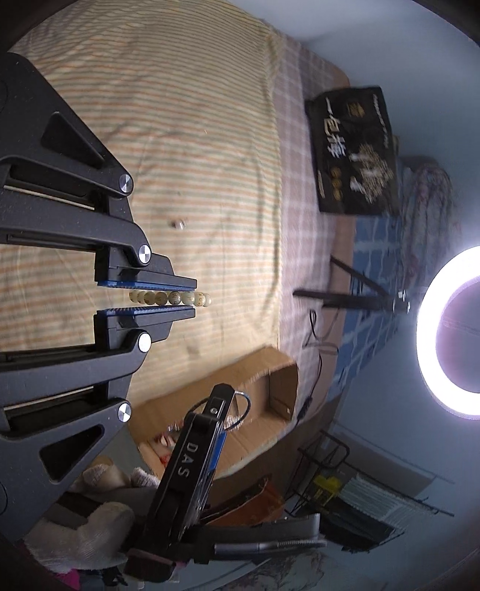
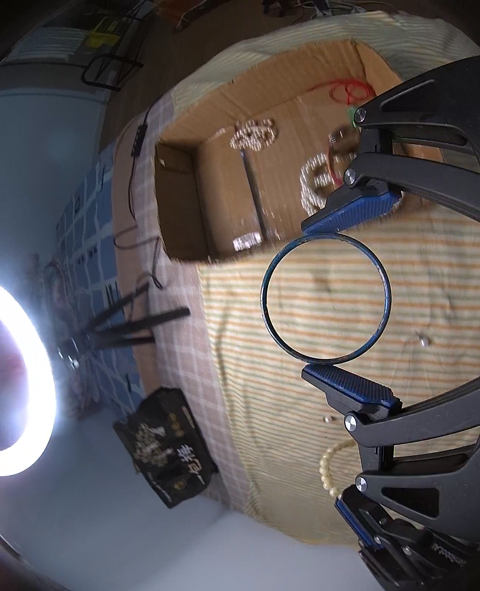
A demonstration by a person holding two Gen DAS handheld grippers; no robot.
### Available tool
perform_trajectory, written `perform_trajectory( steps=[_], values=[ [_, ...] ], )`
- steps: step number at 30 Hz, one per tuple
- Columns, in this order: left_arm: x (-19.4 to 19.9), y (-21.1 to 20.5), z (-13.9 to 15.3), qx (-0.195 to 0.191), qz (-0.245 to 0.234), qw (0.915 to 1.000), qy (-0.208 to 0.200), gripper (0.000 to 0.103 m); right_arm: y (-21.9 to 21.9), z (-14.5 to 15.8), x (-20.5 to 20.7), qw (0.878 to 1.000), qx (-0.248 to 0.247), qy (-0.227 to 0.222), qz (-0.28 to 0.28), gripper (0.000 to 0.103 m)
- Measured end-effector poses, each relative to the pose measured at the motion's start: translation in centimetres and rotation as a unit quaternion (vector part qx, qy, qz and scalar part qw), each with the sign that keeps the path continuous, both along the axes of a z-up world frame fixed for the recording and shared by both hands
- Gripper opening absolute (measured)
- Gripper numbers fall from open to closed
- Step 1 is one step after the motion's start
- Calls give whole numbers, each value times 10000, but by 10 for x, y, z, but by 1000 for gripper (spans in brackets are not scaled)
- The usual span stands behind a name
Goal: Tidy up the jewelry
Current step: 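Lift and carry the bracelet and bangle over the cardboard box with both tools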
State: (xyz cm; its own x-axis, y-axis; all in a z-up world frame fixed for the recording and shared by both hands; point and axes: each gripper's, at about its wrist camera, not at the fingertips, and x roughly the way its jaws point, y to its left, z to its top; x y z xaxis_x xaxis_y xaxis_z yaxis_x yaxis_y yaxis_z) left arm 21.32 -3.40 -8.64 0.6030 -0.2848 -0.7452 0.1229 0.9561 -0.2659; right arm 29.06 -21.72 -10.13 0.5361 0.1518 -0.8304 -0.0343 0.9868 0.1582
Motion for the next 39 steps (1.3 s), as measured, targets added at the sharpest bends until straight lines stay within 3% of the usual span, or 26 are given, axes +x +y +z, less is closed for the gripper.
perform_trajectory(
  steps=[12,23,39],
  values=[
    [16,-66,17,-185,-493,9985,-147,5,-66,11,18,9991,40,-81,-404,71],
    [32,-123,4,-399,-844,9956,-26,5,-106,2,39,9978,152,19,-643,71],
    [68,-149,-22,-462,-818,9954,167,5,-127,-17,72,9966,310,148,-747,71]
  ],
)
